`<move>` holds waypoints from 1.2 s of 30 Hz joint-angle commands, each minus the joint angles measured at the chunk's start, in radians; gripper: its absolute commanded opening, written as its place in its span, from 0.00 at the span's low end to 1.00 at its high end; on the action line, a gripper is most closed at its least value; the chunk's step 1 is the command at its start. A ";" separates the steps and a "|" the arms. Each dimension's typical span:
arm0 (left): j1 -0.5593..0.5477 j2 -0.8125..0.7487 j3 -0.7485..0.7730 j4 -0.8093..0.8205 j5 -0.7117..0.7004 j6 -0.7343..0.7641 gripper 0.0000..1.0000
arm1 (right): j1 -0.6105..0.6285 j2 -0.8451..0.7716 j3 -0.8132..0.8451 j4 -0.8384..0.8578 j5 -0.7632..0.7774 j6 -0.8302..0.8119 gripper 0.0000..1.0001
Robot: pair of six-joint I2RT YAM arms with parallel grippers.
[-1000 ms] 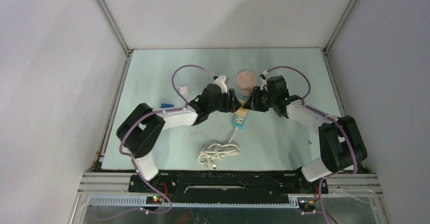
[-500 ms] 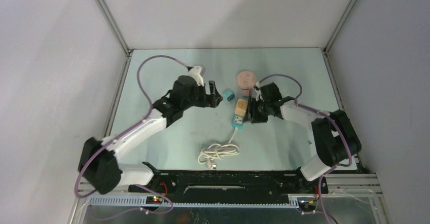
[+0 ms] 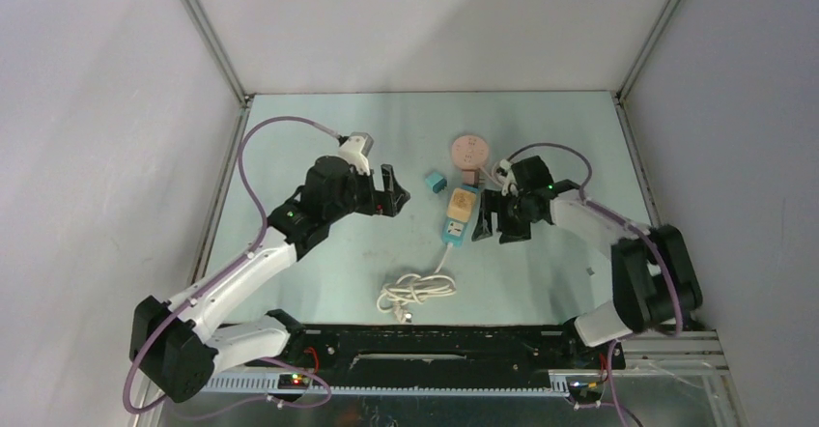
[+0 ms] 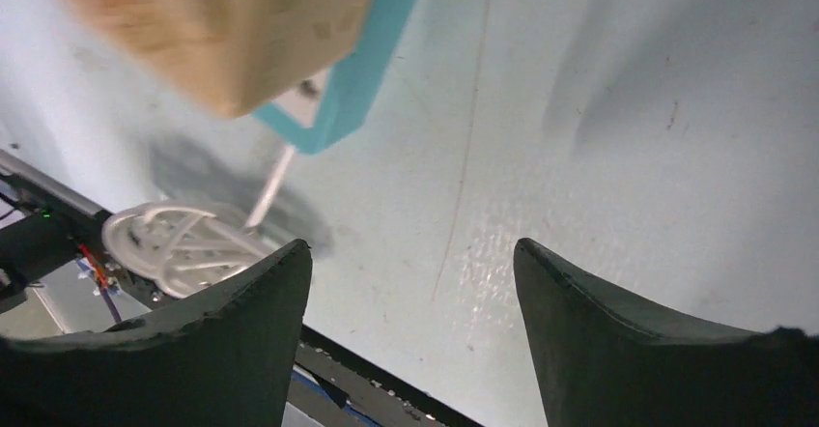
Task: Insert the plug
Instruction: Pick up the plug from the center of the board.
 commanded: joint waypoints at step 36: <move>-0.024 0.730 0.357 0.266 0.462 -0.171 0.76 | -0.144 0.113 0.090 0.424 -0.287 0.191 0.76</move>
